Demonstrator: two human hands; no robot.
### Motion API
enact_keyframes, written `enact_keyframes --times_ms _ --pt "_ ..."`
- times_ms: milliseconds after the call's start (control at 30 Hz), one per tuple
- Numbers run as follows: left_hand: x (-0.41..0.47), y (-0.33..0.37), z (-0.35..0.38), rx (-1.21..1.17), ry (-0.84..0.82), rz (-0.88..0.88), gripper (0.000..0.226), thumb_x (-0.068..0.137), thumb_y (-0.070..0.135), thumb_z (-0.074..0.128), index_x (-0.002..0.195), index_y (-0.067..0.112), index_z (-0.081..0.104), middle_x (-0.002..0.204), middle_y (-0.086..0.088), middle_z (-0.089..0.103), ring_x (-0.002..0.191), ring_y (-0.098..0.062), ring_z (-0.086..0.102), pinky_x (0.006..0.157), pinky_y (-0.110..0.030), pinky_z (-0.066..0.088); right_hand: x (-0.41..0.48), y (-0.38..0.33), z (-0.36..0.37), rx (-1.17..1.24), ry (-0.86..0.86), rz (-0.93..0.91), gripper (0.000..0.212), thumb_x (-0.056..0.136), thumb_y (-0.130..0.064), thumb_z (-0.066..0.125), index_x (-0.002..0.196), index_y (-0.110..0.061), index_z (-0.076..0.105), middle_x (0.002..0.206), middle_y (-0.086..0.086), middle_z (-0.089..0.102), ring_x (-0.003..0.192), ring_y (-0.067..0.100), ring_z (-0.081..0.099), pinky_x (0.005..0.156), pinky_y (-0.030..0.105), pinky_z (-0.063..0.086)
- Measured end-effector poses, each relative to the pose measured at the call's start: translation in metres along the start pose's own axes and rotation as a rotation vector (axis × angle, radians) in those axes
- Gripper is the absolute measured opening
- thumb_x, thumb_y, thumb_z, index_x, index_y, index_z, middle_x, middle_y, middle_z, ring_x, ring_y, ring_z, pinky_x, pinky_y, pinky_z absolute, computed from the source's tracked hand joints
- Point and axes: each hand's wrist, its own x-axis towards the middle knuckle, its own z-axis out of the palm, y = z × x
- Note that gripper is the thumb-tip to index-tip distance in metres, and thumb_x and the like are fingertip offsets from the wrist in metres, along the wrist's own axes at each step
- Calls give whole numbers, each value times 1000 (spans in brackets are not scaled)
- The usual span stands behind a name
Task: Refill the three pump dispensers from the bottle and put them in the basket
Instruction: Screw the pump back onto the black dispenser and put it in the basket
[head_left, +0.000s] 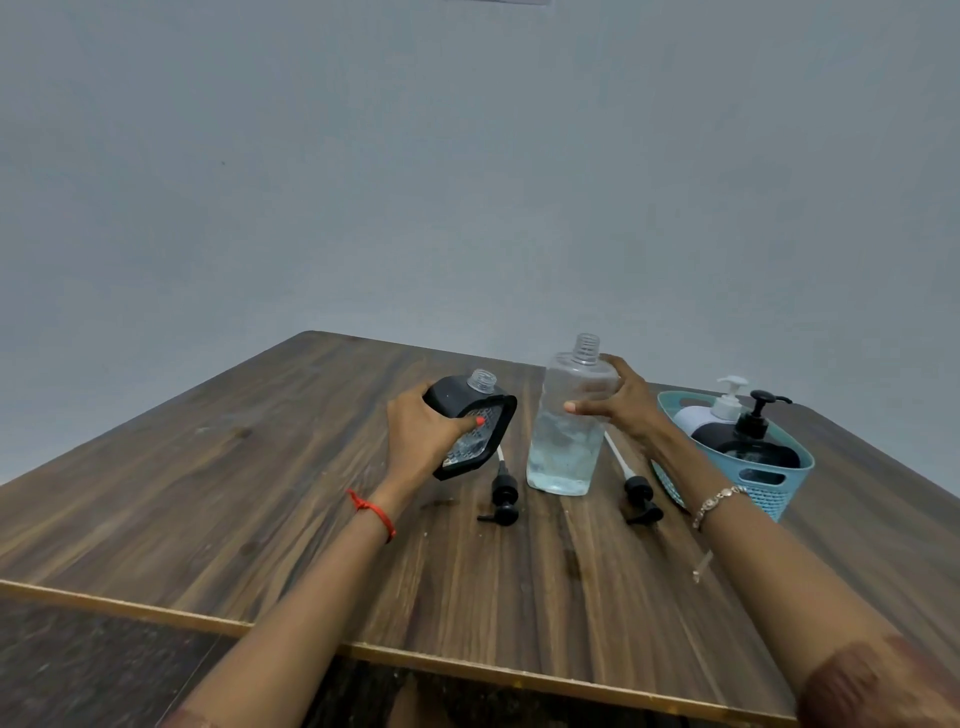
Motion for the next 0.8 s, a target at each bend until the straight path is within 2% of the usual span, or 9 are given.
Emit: enact_keyframes --times_ms 133,200,233,333,433,533,633,733,800 --pt "1 0 -2 -12 0 -10 47 58 15 86 102 10 69 86 1 68 74 -8 62 58 -8 43 -1 -5 -7 -80 -133 59 110 54 -21 89 144 -15 25 138 7 48 123 23 50 99 35 46" --pt "2 0 -4 -28 -9 -8 45 58 15 87 100 11 68 83 3 67 72 -6 61 59 -8 44 -9 -13 -1 -202 -11 -27 117 64 -16 84 148 -20 3 144 0 30 130 15 33 108 33 31" --pt "3 1 -5 -34 -16 -7 45 58 14 87 99 12 68 82 4 66 71 -5 61 59 -9 45 -15 -17 4 -278 104 -162 115 66 -14 83 148 -20 3 147 2 24 132 13 27 109 28 26" --pt "9 0 -10 -66 -37 -38 43 58 12 87 95 17 65 82 4 65 75 -10 64 63 -17 49 -32 -17 24 -464 202 -664 74 69 3 70 133 -10 36 134 8 38 126 13 36 110 27 33" --pt "14 0 -14 -83 -61 -49 42 57 10 87 90 21 62 81 4 67 78 -14 66 70 -27 54 -49 -2 50 -867 -138 -880 40 70 14 46 103 -1 62 111 15 61 105 25 58 91 37 49" --pt "14 2 -18 -89 -82 -48 43 56 10 87 90 21 63 81 4 67 75 -9 65 70 -26 54 -58 21 71 -1132 -460 -892 33 79 10 42 105 1 62 107 19 62 100 34 60 79 43 52" --pt "13 3 -21 -92 -88 -55 45 56 9 87 92 20 63 81 3 66 75 -9 64 70 -25 53 -53 39 84 -1237 -533 -917 32 88 -4 31 103 -2 60 101 15 60 97 32 56 75 43 50" --pt "15 1 -23 -104 -96 -73 49 55 8 87 99 12 65 88 -3 69 80 -16 66 71 -26 53 -48 45 89 -1280 -568 -897 18 89 1 45 99 -1 60 100 16 60 97 34 56 77 44 49" --pt "16 0 -25 -118 -102 -91 53 55 8 87 104 7 65 91 -6 69 82 -18 67 70 -26 53 -45 40 84 -1176 -549 -826 22 85 6 47 102 0 61 103 16 61 101 32 56 86 41 47"
